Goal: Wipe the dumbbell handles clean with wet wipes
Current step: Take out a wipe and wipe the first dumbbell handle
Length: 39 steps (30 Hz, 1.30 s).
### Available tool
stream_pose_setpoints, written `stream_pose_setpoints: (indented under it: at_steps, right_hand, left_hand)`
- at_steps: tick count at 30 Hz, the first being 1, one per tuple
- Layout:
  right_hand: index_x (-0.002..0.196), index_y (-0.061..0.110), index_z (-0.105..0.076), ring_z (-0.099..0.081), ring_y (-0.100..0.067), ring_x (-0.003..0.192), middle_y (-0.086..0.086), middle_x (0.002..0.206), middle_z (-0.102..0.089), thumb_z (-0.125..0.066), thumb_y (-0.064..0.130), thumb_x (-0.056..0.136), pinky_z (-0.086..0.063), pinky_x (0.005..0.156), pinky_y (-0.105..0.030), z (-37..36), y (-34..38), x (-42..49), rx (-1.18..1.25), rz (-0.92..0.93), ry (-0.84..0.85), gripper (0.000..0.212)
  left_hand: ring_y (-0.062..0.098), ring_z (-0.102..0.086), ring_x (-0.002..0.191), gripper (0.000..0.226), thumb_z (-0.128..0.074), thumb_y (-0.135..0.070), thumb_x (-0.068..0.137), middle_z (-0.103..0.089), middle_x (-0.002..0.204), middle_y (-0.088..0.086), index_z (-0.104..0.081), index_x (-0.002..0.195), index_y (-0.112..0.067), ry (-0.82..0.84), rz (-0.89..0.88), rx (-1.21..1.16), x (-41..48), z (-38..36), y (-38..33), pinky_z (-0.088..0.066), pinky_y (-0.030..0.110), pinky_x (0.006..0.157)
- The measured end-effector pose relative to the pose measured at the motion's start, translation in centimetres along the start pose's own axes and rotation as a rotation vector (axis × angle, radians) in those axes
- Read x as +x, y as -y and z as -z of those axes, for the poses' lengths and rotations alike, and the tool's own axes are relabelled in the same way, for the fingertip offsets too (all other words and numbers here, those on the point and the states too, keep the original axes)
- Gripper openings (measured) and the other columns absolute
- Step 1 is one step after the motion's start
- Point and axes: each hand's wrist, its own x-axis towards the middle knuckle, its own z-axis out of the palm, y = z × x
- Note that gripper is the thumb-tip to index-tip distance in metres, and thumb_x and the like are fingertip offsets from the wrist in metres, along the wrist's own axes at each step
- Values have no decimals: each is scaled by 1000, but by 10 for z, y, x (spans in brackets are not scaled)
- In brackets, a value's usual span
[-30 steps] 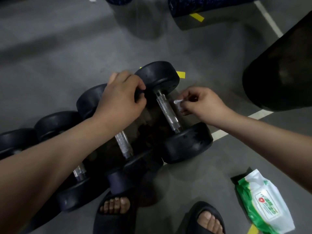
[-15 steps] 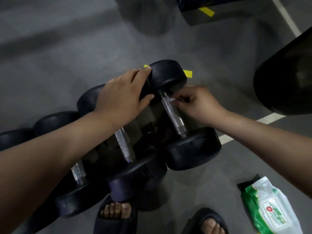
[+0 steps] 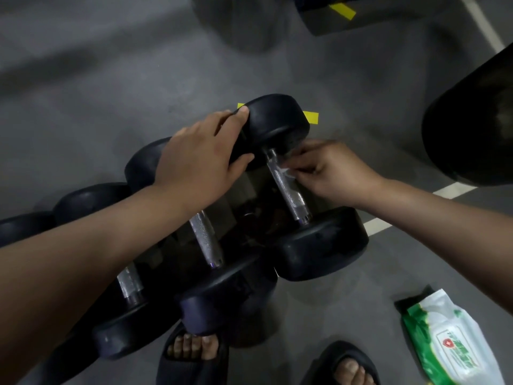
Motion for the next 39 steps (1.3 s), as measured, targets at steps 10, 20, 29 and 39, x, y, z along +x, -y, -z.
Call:
stream_pose_setpoints:
  at_steps: [10,20,29,39]
  right_hand:
    - [107,18,-80,-67,-20,88,-5,98,-68,-58,20,88,-52,76,-27,4,6,-6,-44,41,44,29]
    - [100,30,-81,-60,9,78,21,81,-62,-75,12,84,-38,69,-6,25,10,-9,0,-125,297,25]
    - [98,35,-81,-61,15,80,30,83,-66,-74,15,82,-44,74,-7,27,12,-9,-12,-212,402,26]
    - [92,36,-80,-67,7,77,27,84,-73,-72,17,82,-49,69,-11,35,23,-6,-80,-306,647,24]
  left_hand:
    - [33,-55,122,68,-54,-50,97,-49,146,8,-33,153,-20,-12,-1,28,-1,-2,2,-47,47,93]
    - [34,-54,123,69,-53,-51,96,-48,146,9,-31,154,-20,-9,-3,39,0,-6,4,-47,47,94]
    - [34,-53,122,69,-52,-51,97,-48,145,10,-30,155,-19,-7,3,64,-2,-6,0,-45,47,92]
    - [34,-53,121,69,-51,-51,97,-48,145,10,-30,154,-19,-17,3,103,-3,-8,0,-45,46,92]
